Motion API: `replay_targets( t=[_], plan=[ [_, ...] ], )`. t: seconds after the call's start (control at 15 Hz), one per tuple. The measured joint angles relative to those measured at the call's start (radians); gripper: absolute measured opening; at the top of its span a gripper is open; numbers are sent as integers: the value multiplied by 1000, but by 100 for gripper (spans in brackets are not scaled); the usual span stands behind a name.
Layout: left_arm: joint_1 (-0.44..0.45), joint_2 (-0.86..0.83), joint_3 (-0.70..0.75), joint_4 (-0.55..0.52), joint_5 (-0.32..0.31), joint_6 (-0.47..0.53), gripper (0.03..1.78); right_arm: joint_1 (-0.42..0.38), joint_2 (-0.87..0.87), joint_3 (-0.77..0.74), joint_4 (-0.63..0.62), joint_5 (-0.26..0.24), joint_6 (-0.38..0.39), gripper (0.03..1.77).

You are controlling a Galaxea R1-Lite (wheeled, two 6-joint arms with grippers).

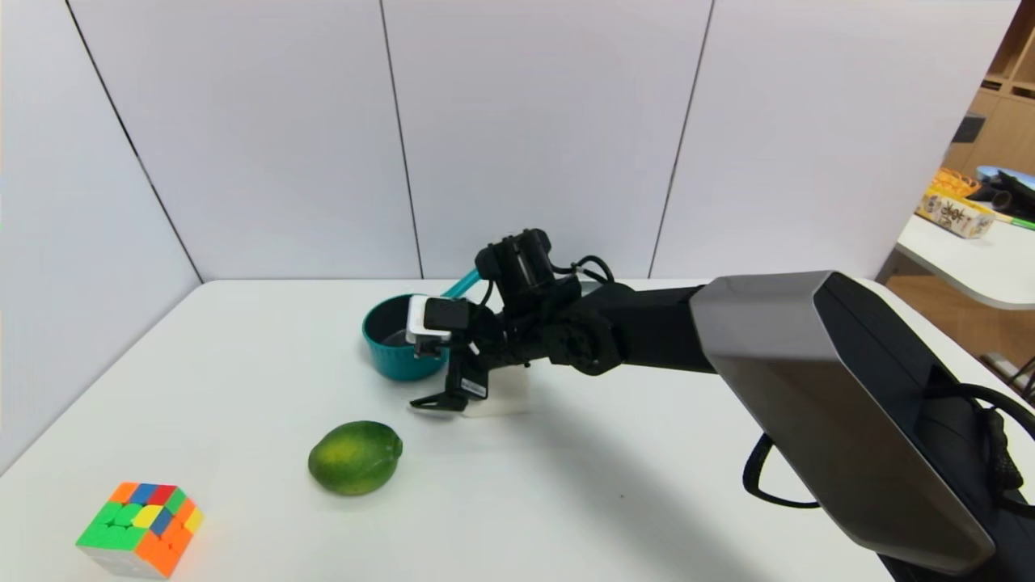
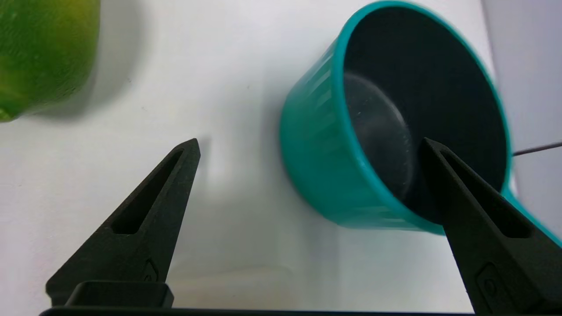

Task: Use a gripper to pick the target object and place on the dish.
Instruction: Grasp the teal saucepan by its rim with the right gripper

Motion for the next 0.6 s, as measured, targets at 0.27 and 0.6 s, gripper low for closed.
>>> replay_targets(
  t=[0.27, 0.6],
  plan=[
    [0, 0, 0, 0, 0, 0, 169, 0, -10, -4, 67, 0, -1, 171],
    [0, 0, 0, 0, 0, 0, 169, 0, -36, -4, 121, -31, -5, 171]
  ],
)
